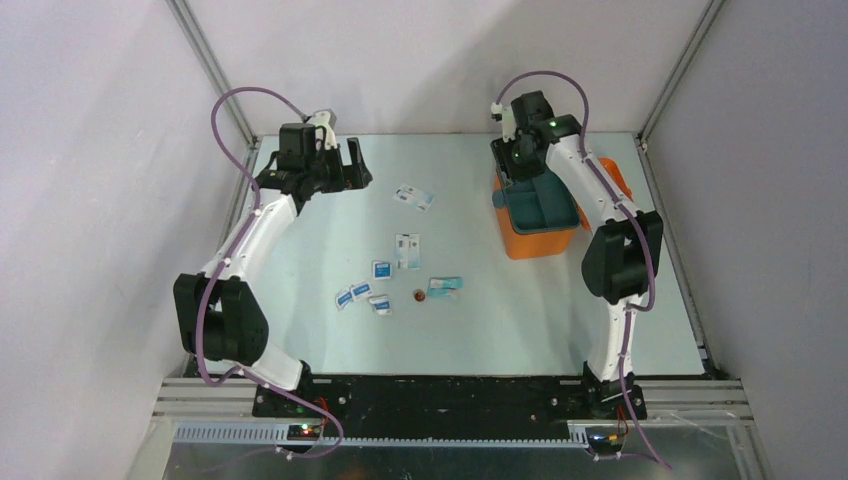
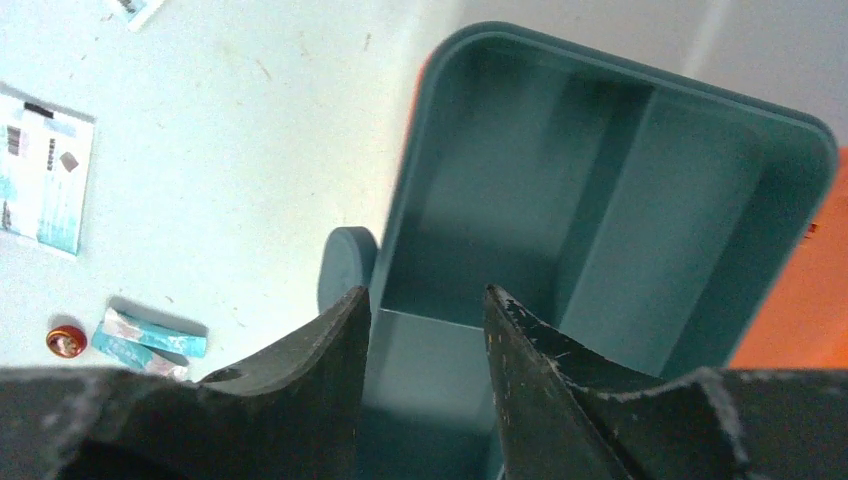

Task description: Organize the medicine kit

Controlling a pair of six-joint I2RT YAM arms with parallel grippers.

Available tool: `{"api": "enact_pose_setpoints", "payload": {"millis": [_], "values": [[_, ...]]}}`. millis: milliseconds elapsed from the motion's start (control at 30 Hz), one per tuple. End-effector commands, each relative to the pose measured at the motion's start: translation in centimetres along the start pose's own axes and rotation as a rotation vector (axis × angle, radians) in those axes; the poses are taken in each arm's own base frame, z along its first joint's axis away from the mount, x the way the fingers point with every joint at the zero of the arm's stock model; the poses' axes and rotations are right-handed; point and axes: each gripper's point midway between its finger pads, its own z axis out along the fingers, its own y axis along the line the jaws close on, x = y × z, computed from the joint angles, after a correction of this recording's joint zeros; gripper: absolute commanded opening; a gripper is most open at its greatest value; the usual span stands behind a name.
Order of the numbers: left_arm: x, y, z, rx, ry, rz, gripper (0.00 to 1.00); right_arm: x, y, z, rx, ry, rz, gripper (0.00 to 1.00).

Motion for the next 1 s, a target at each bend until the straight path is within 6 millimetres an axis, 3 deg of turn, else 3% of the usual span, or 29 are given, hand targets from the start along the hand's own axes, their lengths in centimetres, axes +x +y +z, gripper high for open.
{"api": "enact_pose_setpoints", "payload": {"millis": [0, 667, 967], "values": [[-1.1, -0.4, -0.9, 0.0, -0.053, 0.017, 1.0, -1.1, 1.2, -0.7, -0.028, -0.034, -0.048, 0.5], [-1.2, -0.4, -0.4, 0.003, -0.048, 0.015, 1.0, 0.7, 0.7, 0.0, 0.013, 0.022, -0.064, 0.48], [-1.2, -0.3, -0.2, -0.001, -0.048, 0.014, 1.0, 2.1, 1.5, 1.1, 0.0, 0.069, -0.088, 0.49]]}}
